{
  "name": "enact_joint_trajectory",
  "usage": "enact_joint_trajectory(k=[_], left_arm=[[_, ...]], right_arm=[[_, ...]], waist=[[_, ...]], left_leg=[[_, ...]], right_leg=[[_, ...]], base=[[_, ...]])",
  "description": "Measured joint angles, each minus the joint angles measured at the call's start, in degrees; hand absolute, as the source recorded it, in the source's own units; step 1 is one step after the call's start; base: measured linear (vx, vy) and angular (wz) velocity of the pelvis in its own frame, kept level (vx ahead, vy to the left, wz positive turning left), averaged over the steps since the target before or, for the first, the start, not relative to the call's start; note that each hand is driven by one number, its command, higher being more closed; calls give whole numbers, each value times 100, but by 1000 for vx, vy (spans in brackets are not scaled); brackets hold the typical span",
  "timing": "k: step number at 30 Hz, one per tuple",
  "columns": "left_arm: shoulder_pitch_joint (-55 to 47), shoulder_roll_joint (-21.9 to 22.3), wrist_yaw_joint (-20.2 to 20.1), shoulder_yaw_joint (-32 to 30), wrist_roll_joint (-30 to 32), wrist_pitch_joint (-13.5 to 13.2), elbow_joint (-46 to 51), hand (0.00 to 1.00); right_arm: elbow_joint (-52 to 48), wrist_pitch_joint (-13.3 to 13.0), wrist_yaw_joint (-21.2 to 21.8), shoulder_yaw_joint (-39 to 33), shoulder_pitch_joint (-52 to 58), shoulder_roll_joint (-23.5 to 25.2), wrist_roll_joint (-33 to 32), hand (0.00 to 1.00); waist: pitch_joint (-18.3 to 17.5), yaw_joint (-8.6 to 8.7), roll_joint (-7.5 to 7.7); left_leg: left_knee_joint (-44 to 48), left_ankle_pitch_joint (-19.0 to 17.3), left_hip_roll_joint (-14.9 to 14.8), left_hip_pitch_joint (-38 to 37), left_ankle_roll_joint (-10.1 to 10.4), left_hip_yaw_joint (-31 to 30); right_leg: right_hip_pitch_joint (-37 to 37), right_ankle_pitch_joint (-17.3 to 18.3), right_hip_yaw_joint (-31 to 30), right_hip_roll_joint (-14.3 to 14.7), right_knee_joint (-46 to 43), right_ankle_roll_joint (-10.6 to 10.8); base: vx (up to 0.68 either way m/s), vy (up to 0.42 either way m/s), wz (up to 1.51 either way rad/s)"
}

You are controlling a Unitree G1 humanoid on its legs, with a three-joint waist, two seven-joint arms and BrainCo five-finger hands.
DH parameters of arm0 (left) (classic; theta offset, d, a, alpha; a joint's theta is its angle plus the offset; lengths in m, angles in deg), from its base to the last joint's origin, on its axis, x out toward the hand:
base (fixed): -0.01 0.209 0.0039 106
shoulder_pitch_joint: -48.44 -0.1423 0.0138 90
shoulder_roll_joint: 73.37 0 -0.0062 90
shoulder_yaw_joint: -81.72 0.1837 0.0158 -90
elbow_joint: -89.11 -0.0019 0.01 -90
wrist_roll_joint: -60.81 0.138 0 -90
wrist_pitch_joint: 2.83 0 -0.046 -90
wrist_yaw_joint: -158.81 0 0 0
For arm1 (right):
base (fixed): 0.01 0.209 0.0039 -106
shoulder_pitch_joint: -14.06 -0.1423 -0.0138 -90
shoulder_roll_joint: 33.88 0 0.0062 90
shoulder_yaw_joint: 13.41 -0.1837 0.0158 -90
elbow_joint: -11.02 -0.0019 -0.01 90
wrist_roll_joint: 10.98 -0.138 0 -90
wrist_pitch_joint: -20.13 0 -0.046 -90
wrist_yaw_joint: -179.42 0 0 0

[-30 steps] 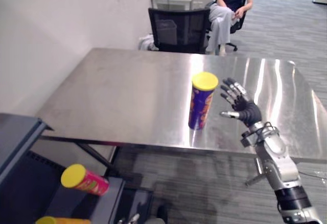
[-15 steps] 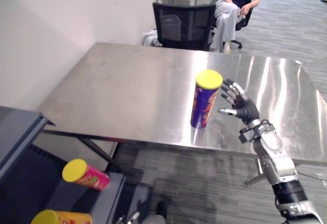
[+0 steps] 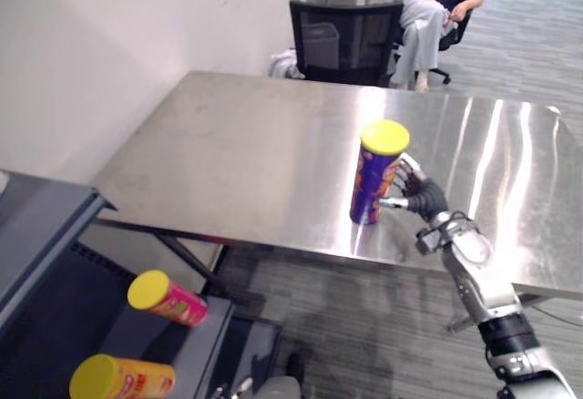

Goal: Put the gum and the chips on the shelf.

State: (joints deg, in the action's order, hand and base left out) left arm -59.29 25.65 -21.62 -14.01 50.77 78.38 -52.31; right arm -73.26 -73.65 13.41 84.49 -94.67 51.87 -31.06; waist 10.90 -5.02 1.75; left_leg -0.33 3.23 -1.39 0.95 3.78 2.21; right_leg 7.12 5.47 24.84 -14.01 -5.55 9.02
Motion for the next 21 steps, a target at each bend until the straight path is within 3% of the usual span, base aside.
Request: enact_joint_trajectory(k=[6, 7, 21], left_arm=[[0, -1, -3, 2, -2, 3, 4, 0], [0, -1, -2, 2, -2, 3, 5, 0], [-3, 0, 0, 50, 6, 4, 190, 0]], right_arm=[[249, 8, -42, 108, -333, 7, 55, 0], [302, 7, -68, 133, -395, 7, 176, 100], [931, 21, -406, 162, -798, 111, 253, 100]], waist=[[3, -34, 5], [2, -33, 6], [13, -271, 14]], left_leg=[[22, 5, 0, 20, -7, -96], [53, 15, 0, 62, -20, -129], [98, 30, 28, 88, -29, -321]], right_leg=[[11, 68, 77, -15, -87, 10], [10, 70, 121, -16, -85, 11], [22, 247, 300, -108, -357, 12]], base=[[6, -10, 8], [10, -11, 11], [-5, -4, 7]])
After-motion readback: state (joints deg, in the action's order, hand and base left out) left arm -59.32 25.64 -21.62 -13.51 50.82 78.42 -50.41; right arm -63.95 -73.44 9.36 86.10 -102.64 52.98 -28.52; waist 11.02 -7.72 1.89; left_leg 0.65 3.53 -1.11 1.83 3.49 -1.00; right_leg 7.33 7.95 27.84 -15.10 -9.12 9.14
